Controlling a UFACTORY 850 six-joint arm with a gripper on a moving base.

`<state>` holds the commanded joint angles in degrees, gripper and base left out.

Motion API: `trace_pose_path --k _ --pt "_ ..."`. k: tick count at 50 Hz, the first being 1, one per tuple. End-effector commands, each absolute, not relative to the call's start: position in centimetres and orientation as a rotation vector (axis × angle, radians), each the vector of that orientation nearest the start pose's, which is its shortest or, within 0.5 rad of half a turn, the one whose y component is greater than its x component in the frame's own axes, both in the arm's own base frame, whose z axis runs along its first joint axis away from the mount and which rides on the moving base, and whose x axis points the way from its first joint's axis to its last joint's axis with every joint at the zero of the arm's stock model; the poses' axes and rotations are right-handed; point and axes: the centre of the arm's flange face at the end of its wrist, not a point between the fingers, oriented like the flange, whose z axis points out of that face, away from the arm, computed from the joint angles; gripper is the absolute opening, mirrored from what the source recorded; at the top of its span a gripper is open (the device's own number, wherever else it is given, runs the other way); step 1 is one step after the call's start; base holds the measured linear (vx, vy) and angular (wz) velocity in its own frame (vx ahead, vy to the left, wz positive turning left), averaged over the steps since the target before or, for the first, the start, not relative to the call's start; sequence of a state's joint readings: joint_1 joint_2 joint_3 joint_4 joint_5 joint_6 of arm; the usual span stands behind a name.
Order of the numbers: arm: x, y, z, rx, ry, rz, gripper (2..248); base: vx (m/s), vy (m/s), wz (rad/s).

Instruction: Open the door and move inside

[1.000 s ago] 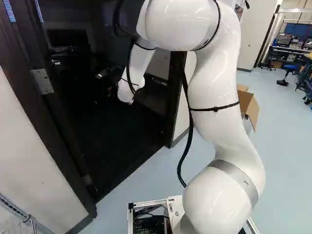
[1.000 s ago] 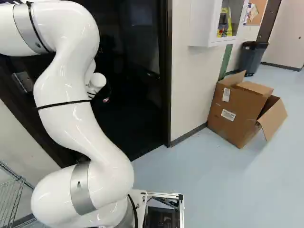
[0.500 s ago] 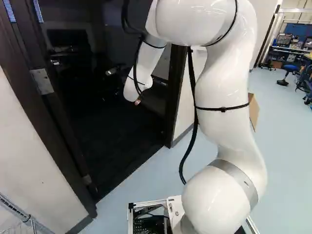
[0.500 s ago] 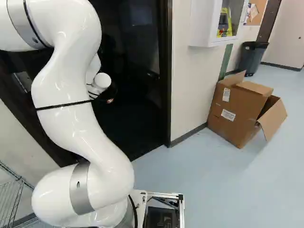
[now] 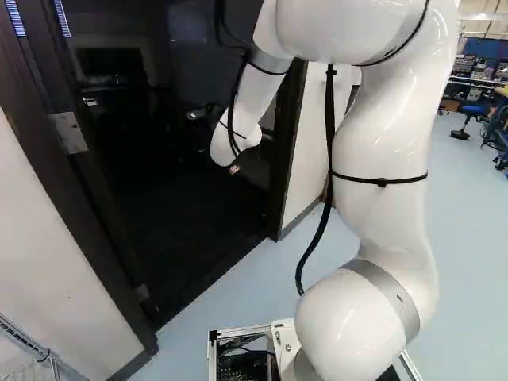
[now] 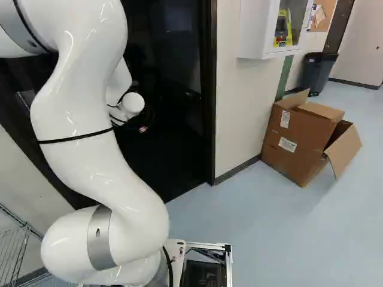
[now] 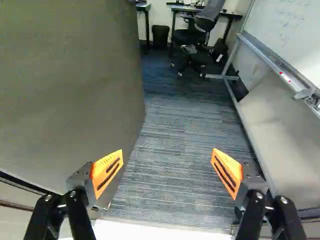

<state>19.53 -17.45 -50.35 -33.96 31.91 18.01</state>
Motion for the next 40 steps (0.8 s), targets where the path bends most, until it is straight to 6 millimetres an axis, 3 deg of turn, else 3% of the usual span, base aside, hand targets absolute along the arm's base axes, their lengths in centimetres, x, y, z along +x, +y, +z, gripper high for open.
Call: trace_pose_path --k 40 --pt "44.4 14.8 42.3 -2.402 -0.553 -1.406 247 0.0 0.0 0.0"
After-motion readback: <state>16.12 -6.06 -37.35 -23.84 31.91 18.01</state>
